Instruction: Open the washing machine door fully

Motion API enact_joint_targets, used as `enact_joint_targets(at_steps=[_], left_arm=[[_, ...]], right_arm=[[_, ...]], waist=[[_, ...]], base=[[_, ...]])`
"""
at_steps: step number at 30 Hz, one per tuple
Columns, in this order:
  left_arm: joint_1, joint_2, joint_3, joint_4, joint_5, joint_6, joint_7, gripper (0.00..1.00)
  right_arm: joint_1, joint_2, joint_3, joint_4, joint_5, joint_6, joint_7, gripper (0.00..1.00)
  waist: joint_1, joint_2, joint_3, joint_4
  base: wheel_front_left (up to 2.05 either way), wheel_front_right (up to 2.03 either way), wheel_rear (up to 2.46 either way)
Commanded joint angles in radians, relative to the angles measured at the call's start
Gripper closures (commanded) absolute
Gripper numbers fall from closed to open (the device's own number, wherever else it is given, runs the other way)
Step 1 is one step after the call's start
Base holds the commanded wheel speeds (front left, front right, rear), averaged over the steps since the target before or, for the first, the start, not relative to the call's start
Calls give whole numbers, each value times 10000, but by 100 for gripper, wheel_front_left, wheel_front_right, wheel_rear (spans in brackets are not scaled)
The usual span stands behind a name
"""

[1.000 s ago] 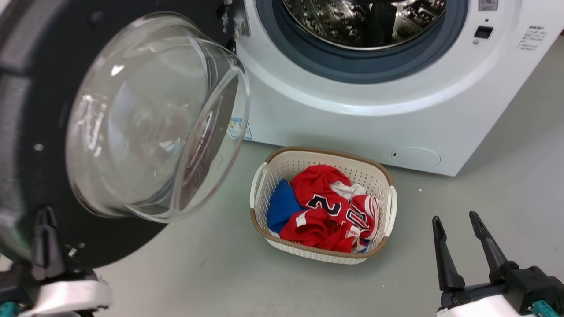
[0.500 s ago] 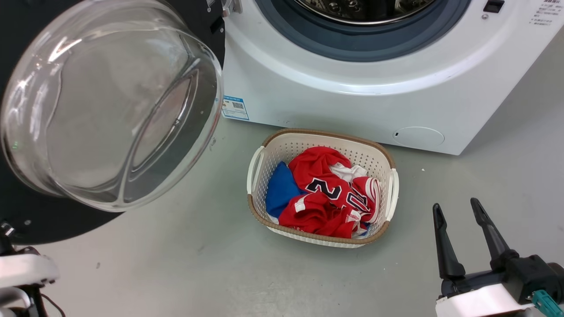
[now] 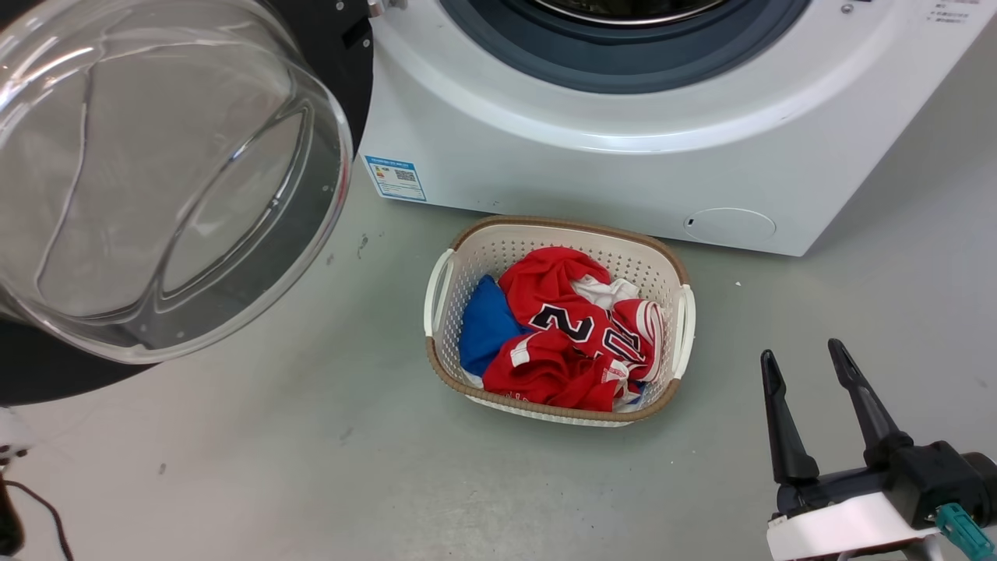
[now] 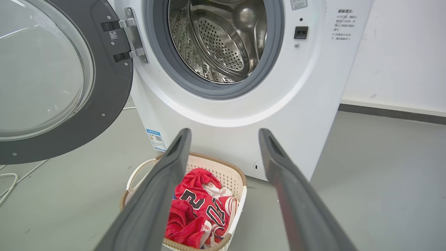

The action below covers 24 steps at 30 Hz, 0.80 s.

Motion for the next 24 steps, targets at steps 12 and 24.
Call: enact_joint_targets(at_steps=[12, 24], left_arm=[[-630, 453, 569, 1426, 367, -311, 28, 100], [64, 381, 396, 1228, 913, -725, 27, 100]], right_arm=[[-94, 28, 6, 78, 62, -4, -21, 0], [338, 30, -115, 75, 283, -4, -21, 0]], waist=[[-1, 0, -139, -165], [-1, 0, -1241, -225]], base=[[0, 0, 0], [0, 0, 0]])
